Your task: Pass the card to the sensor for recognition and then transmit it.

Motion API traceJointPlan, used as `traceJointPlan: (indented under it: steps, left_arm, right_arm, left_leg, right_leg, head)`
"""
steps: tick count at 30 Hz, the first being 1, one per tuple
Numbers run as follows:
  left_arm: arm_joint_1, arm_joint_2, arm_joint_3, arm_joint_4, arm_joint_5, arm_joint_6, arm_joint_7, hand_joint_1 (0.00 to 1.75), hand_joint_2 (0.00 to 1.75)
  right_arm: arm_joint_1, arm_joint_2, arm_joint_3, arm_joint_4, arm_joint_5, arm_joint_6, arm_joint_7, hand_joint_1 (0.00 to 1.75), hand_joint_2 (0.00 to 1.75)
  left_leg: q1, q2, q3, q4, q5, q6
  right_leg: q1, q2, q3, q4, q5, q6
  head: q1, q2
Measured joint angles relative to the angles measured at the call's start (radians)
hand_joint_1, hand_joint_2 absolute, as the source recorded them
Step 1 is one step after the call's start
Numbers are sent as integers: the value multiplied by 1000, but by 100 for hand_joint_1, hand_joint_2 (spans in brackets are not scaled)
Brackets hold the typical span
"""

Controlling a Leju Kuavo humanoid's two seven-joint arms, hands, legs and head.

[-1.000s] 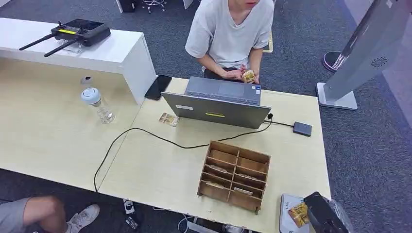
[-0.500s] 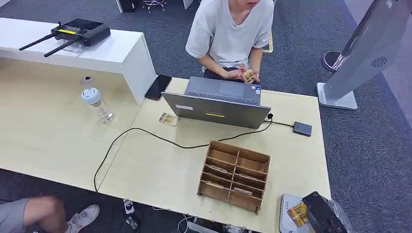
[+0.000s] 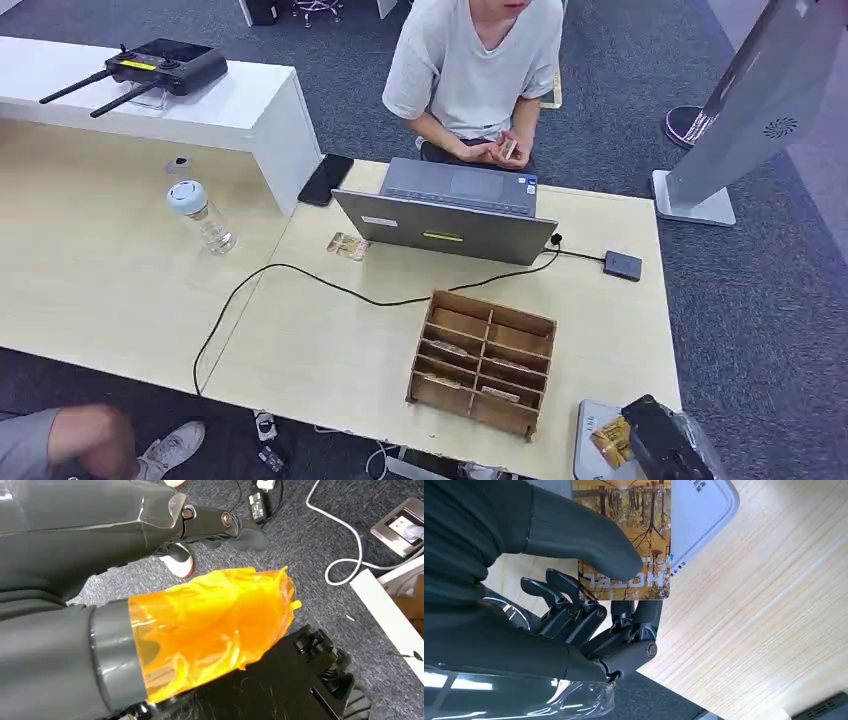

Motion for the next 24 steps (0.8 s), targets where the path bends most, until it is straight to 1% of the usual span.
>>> traceJointPlan:
  steps: [24]
  left_arm:
    - [0,0,0,0,-3,0,-5,0,0]
  right_arm:
    - [-6,0,13,8,-12,-2,0,175,175]
  left_leg:
    - [0,0,0,0,0,0]
  right_leg:
    - [0,0,0,0,0,0]
  head:
    - [0,0]
